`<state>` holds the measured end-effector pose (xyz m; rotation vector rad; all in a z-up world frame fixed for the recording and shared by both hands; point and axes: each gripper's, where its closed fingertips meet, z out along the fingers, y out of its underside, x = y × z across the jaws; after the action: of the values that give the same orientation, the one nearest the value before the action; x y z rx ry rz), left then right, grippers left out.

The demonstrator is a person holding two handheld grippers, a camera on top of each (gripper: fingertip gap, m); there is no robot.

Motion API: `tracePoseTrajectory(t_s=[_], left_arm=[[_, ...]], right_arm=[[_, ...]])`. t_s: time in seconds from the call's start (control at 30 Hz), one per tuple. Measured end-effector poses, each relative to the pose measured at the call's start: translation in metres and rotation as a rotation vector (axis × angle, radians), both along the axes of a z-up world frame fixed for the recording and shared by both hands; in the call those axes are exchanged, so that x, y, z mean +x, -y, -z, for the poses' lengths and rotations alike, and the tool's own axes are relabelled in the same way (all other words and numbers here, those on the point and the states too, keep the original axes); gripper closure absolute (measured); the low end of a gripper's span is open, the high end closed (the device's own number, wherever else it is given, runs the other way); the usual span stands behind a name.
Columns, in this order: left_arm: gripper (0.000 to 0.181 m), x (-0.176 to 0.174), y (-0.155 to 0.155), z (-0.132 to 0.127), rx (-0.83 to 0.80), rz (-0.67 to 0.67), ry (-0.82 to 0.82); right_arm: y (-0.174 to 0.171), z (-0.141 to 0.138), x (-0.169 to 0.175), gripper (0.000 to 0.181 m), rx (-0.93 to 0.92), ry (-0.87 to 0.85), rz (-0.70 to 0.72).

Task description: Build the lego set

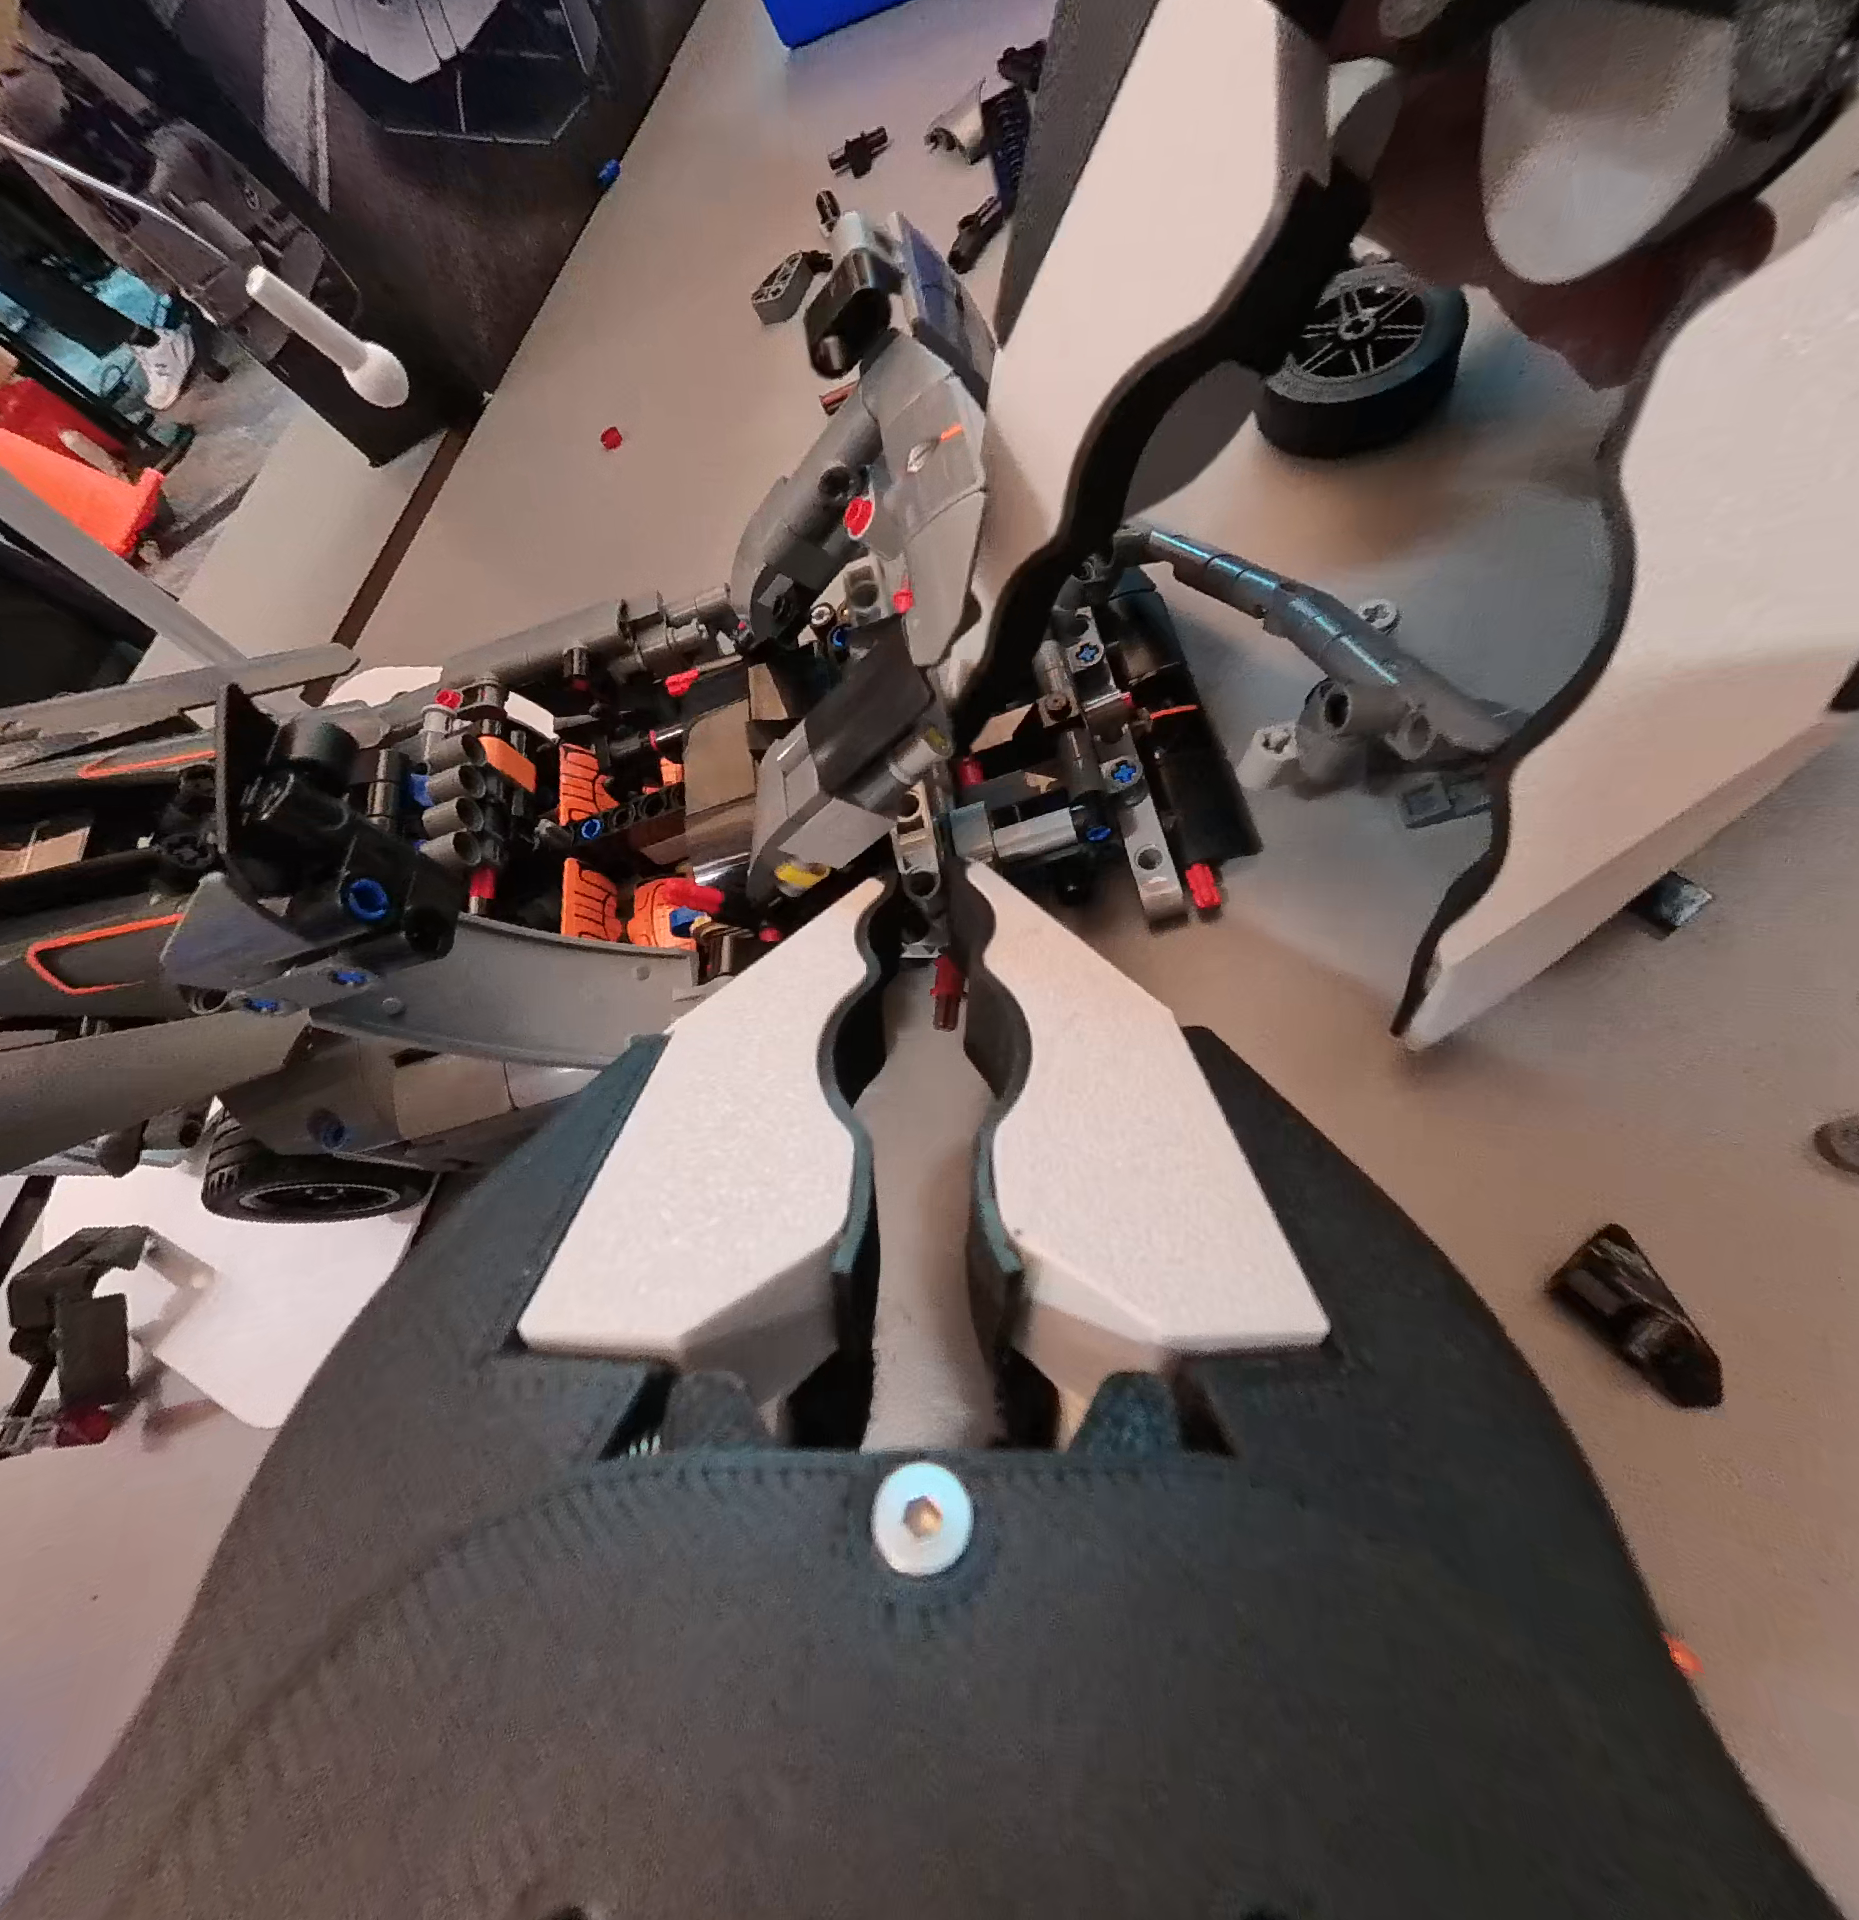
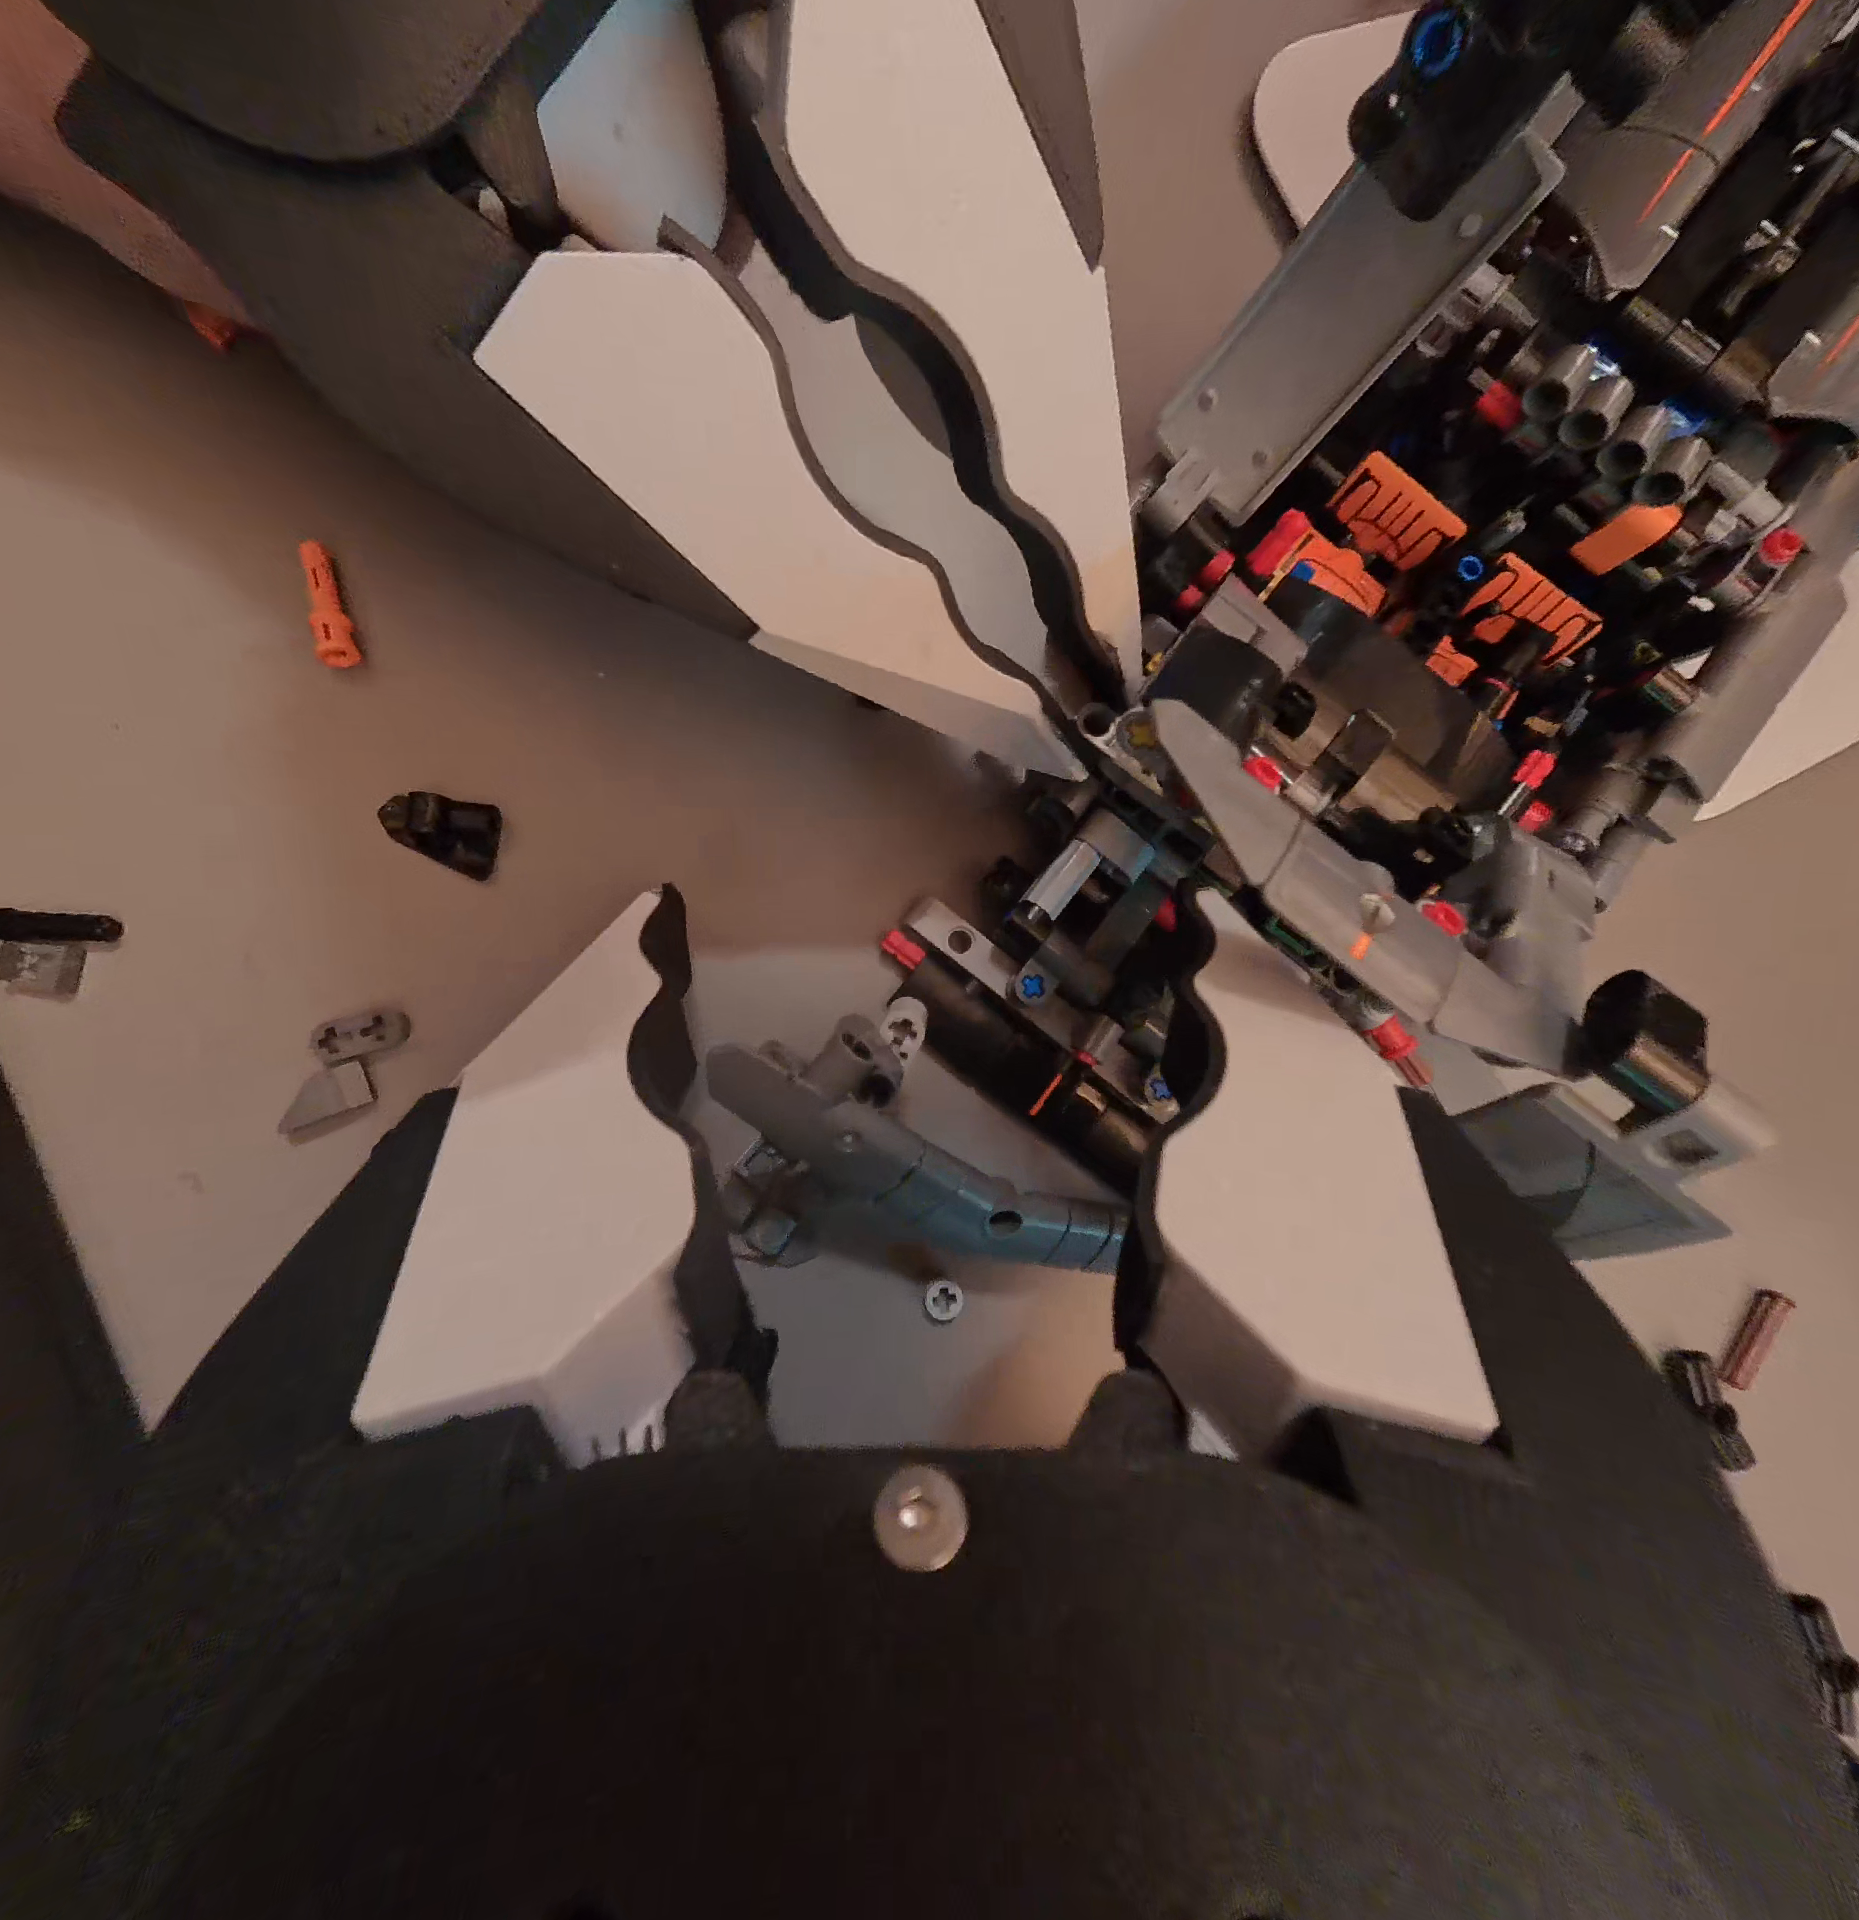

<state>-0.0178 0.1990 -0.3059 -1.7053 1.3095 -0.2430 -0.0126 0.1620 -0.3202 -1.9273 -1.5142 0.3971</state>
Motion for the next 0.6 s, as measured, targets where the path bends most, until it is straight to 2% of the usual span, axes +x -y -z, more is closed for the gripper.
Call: tracePoseTrajectory(t_s=[0.3,0.47,0.6], left_arm=[[0.176,-0.001,0.000,0.000,0.024,0.002,-0.025],[0.176,-0.003,-0.002,0.000,0.010,-0.015,-0.027],[0.176,-0.003,-0.002,0.001,-0.003,-0.017,-0.027]], right_arm=[[0.003,0.007,-0.003,0.090,0.000,0.007,-0.041],[0.005,-0.008,-0.001,0.110,0.030,-0.037,-0.069],[0.007,-0.015,-0.004,0.105,0.030,-0.079,-0.088]])
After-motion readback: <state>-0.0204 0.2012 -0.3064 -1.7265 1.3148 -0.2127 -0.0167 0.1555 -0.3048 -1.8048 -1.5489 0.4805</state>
